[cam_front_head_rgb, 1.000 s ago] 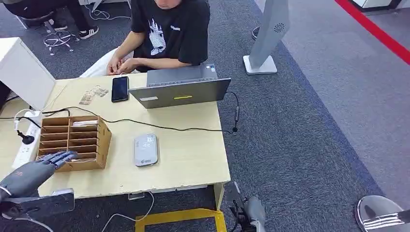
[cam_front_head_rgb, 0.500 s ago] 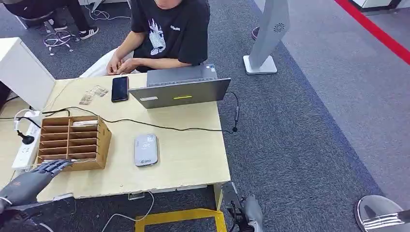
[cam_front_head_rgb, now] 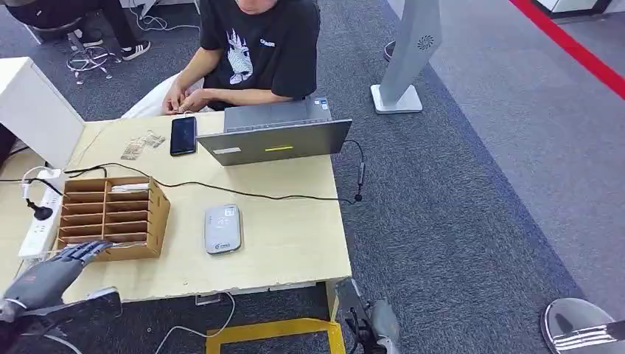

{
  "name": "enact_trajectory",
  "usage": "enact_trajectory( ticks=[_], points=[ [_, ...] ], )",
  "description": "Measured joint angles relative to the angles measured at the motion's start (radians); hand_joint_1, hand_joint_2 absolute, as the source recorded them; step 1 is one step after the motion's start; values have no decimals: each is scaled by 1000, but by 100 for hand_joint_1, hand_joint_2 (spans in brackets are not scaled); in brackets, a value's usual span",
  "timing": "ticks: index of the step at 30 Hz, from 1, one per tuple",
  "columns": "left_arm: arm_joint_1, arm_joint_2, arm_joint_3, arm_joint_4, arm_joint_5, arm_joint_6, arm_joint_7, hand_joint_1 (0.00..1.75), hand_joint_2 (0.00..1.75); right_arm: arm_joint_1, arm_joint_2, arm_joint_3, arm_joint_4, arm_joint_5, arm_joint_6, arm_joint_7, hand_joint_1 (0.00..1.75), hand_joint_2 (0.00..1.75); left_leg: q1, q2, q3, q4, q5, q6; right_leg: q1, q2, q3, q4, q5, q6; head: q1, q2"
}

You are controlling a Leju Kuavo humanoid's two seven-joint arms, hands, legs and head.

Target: Pass the card to the sensor for recognition and then transmit it.

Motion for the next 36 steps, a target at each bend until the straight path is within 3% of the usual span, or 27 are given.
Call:
enact_trajectory(
  ticks=[16,36],
  points=[
    [-13,-71,16,74,-68,21,-10,0,175,-4,0,21,6,-9,2,1,0,175,0,0,0,0,0,0,0,0,0,0,0,0,0,0],
    [-37,-220,27,246,-160,126,-88,0,175,-37,1,62,41,-45,9,-11,0,175,0,0,0,0,0,0,0,0,0,0,0,0,0,0]
  ],
)
